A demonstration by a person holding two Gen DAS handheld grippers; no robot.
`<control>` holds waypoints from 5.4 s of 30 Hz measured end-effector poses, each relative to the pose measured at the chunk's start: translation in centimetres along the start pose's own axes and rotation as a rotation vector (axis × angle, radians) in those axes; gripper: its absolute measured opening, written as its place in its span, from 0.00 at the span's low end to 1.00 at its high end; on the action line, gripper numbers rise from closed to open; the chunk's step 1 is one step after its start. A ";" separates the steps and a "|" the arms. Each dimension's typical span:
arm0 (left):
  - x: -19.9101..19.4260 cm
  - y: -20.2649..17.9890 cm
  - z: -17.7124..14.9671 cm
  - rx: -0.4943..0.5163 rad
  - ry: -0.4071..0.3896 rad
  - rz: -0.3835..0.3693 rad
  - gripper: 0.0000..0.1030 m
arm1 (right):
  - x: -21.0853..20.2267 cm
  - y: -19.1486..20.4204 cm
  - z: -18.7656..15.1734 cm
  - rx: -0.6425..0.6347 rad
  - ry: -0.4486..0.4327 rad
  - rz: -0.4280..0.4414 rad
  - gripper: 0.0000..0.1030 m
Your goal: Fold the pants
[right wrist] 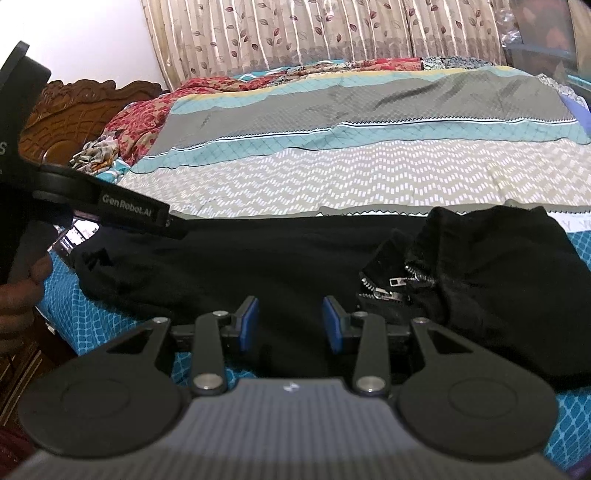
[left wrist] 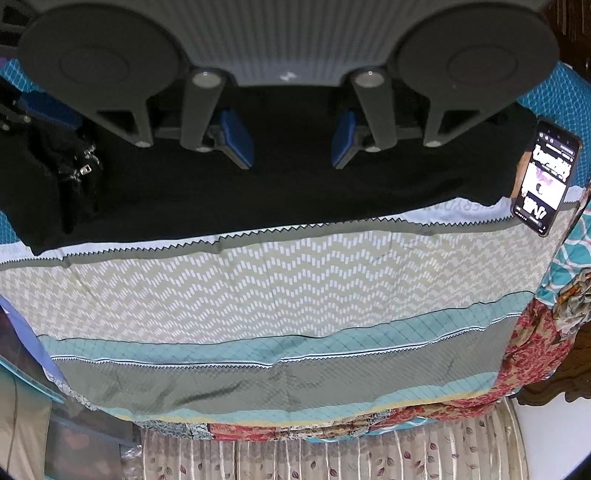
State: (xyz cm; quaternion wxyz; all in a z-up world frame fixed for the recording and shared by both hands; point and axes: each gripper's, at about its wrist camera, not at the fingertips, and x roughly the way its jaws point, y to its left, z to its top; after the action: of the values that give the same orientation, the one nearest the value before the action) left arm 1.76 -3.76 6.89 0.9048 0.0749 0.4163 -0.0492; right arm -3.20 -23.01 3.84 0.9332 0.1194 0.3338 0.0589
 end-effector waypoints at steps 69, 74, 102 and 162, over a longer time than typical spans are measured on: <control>5.6 23.6 -7.6 -0.602 -0.063 -0.003 0.41 | 19.1 11.2 3.5 0.259 0.373 0.490 0.29; 4.1 21.5 -6.2 -0.525 -0.146 -0.037 0.31 | 19.1 10.5 3.5 0.284 0.377 0.509 0.29; 1.3 9.4 -7.9 0.051 -0.348 -0.290 0.71 | 14.6 3.3 6.5 0.593 0.260 0.438 0.84; 6.6 -4.1 -2.0 0.085 0.033 -0.433 0.55 | -4.5 -16.7 0.7 0.506 -0.150 -0.232 0.50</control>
State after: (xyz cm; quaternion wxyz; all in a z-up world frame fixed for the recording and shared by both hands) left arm 3.93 -7.64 0.23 0.8623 0.0227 0.4348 -0.2586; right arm -5.75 -40.13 2.71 0.8963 0.3135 0.2794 -0.1426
